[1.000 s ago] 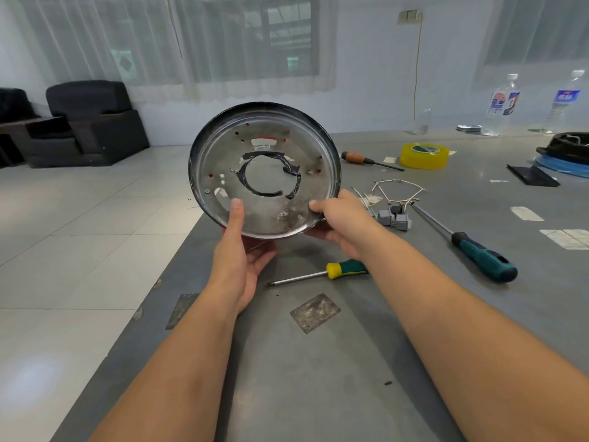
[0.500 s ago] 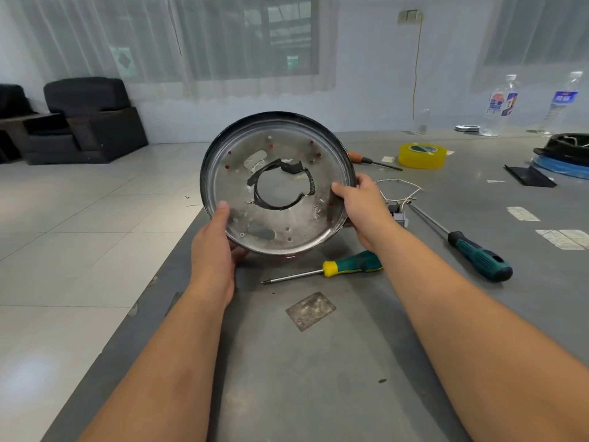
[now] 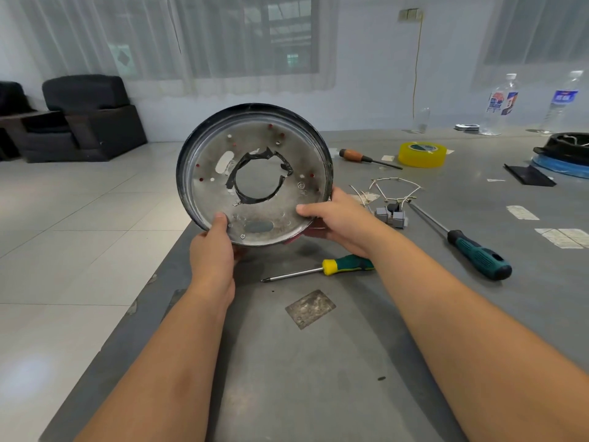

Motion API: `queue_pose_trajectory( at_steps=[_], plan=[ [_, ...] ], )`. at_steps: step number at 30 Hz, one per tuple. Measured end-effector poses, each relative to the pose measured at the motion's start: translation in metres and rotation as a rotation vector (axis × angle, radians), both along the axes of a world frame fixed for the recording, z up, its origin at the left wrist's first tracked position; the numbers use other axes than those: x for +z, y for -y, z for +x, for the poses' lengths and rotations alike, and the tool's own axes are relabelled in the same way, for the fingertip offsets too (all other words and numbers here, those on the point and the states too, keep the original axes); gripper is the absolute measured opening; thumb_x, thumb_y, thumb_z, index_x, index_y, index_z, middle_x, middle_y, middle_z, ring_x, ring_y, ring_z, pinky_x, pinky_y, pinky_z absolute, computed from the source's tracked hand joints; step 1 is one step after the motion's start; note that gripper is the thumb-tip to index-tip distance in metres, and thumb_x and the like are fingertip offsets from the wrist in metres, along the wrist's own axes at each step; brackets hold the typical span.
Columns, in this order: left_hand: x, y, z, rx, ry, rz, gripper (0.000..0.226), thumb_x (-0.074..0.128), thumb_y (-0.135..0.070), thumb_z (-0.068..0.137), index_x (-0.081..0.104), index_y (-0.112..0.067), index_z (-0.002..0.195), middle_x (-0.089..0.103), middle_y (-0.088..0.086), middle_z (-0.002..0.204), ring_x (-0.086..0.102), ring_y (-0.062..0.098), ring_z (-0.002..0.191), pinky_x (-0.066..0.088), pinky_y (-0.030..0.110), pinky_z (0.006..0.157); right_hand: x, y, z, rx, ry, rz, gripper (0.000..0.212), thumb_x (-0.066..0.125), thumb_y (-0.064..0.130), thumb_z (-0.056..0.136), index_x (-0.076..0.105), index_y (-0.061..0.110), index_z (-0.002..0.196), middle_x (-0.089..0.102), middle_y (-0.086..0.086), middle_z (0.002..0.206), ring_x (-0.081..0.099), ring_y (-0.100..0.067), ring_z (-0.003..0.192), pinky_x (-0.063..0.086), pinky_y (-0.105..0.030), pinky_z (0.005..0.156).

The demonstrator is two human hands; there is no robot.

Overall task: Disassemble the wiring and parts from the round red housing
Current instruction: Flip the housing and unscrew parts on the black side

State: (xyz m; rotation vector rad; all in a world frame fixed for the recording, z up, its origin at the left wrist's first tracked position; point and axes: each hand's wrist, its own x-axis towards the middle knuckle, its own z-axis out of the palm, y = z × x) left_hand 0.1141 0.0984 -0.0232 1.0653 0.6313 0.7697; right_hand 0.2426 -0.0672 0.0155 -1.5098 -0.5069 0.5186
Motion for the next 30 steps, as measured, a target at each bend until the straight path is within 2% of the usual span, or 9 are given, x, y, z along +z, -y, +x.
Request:
queue_pose_trajectory(
  at_steps=[3, 5, 10, 12, 18, 21, 26, 28, 30],
  plan=[
    [0.0, 0.001, 0.002, -0.03, 0.012, 0.028, 0.018, 0.063, -0.033, 0.105, 0.062, -0.023, 0.121, 0.076, 0.0, 0.117, 0.075, 0.019, 0.103, 0.063, 0.043, 0.089, 0.0, -0.001, 0.0, -0.064, -0.048, 0.073, 0.043, 0.066, -0.005, 0.091, 0.056, 0.018, 0.127, 0.073, -0.008, 0.117, 0.074, -0.026, 0.1, 0.064, -0.041, 0.079],
    [0.001, 0.003, 0.002, -0.075, 0.017, 0.048, 0.027, 0.065, -0.028, 0.104, 0.058, -0.023, 0.13, 0.075, 0.001, 0.119, 0.075, 0.019, 0.103, 0.064, 0.044, 0.088, 0.0, 0.001, 0.004, -0.112, -0.075, 0.108, 0.047, 0.064, -0.007, 0.091, 0.054, 0.018, 0.129, 0.071, -0.009, 0.119, 0.073, -0.027, 0.101, 0.064, -0.042, 0.081],
    [0.004, 0.001, -0.003, -0.174, 0.043, -0.001, 0.024, 0.062, -0.033, 0.103, 0.067, -0.018, 0.12, 0.082, 0.004, 0.098, 0.078, 0.017, 0.08, 0.066, 0.037, 0.074, -0.004, 0.002, 0.011, -0.192, -0.061, 0.119, 0.046, 0.062, -0.007, 0.09, 0.049, 0.022, 0.123, 0.066, -0.01, 0.12, 0.071, -0.027, 0.101, 0.063, -0.038, 0.078],
    [0.005, 0.001, -0.004, -0.196, 0.052, -0.017, 0.021, 0.062, -0.036, 0.103, 0.069, -0.02, 0.116, 0.082, 0.001, 0.099, 0.08, 0.018, 0.082, 0.065, 0.036, 0.07, -0.005, 0.003, 0.013, -0.194, -0.059, 0.128, 0.043, 0.061, -0.008, 0.09, 0.052, 0.024, 0.118, 0.068, -0.01, 0.117, 0.072, -0.027, 0.099, 0.063, -0.038, 0.077],
    [0.003, 0.005, -0.003, -0.181, 0.0, 0.02, 0.034, 0.069, -0.028, 0.102, 0.061, -0.014, 0.133, 0.077, 0.007, 0.119, 0.078, 0.024, 0.101, 0.066, 0.046, 0.084, -0.005, 0.006, 0.016, -0.2, 0.02, 0.091, 0.032, 0.066, -0.002, 0.089, 0.061, 0.024, 0.108, 0.072, -0.008, 0.11, 0.072, -0.028, 0.101, 0.063, -0.045, 0.086],
    [0.001, 0.004, -0.001, -0.143, 0.003, 0.032, 0.031, 0.069, -0.026, 0.102, 0.062, -0.014, 0.13, 0.077, 0.006, 0.118, 0.079, 0.022, 0.097, 0.066, 0.046, 0.084, -0.004, 0.01, 0.015, -0.21, 0.172, -0.086, 0.027, 0.073, 0.014, 0.088, 0.062, 0.023, 0.111, 0.072, -0.006, 0.109, 0.071, -0.027, 0.102, 0.06, -0.048, 0.092],
    [-0.002, 0.003, 0.001, -0.066, 0.018, 0.039, 0.029, 0.069, -0.025, 0.102, 0.06, -0.016, 0.129, 0.074, 0.005, 0.122, 0.075, 0.023, 0.106, 0.065, 0.046, 0.088, 0.008, 0.031, 0.014, -0.294, 0.435, -0.417, 0.053, 0.066, 0.051, 0.092, 0.052, 0.023, 0.135, 0.067, 0.006, 0.114, 0.068, -0.014, 0.101, 0.055, -0.039, 0.087],
    [-0.003, 0.002, 0.002, -0.037, 0.03, 0.036, 0.026, 0.068, -0.024, 0.103, 0.06, -0.018, 0.126, 0.073, 0.005, 0.124, 0.074, 0.023, 0.108, 0.065, 0.045, 0.087, 0.008, 0.044, 0.012, -0.339, 0.627, -0.529, 0.036, 0.058, 0.055, 0.096, 0.056, 0.026, 0.116, 0.061, 0.014, 0.095, 0.06, -0.002, 0.085, 0.044, -0.027, 0.069],
    [-0.004, 0.002, 0.003, -0.009, 0.031, 0.033, 0.025, 0.069, -0.025, 0.102, 0.058, -0.019, 0.124, 0.072, 0.005, 0.125, 0.073, 0.023, 0.109, 0.065, 0.047, 0.089, 0.005, 0.059, 0.01, -0.284, 0.812, -0.588, 0.03, 0.054, 0.054, 0.099, 0.059, 0.025, 0.103, 0.059, 0.016, 0.087, 0.057, -0.005, 0.082, 0.039, -0.028, 0.065]
  ],
)
